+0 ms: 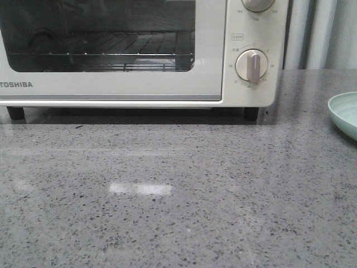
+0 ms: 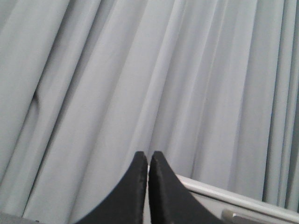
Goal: Put bread in oven
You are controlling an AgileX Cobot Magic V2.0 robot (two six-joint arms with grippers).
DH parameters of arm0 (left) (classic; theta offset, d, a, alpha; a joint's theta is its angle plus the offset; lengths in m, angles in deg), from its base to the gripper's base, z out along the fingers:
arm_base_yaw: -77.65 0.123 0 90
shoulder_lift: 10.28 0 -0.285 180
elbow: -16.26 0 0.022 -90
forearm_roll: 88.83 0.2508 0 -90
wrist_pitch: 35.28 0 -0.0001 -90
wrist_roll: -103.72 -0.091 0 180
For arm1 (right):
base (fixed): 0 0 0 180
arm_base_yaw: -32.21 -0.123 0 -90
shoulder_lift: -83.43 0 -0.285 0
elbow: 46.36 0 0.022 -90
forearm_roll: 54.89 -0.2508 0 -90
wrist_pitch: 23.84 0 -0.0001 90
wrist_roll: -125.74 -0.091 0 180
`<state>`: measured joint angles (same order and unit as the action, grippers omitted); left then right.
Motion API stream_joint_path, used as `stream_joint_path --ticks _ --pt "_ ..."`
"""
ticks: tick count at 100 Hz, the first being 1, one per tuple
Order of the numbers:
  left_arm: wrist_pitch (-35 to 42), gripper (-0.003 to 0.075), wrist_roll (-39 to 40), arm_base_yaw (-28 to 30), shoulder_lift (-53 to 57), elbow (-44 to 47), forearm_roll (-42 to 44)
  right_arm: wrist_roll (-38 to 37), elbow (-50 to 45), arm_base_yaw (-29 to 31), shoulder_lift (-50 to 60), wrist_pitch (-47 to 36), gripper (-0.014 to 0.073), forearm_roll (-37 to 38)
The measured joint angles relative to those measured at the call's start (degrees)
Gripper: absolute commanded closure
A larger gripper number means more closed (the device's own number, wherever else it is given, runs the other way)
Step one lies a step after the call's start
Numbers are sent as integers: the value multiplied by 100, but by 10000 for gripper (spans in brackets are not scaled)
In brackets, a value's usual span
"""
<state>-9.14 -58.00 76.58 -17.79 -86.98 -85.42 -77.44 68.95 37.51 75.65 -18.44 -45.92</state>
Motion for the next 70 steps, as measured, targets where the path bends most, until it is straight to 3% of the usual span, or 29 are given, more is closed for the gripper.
stream_joint_path --ticks 26,51,70 --pt "-1928 741 865 0 -358 -1185 430 408 932 -448 -1145 1557 670 0" --pt "-1261 741 941 -382 -1717 -2123 1393 566 1774 -1361 -2699 2453 669 0" --pt "-1275 741 995 -1290 -3106 -2832 1724 589 2388 -1888 -3569 2540 669 -11"
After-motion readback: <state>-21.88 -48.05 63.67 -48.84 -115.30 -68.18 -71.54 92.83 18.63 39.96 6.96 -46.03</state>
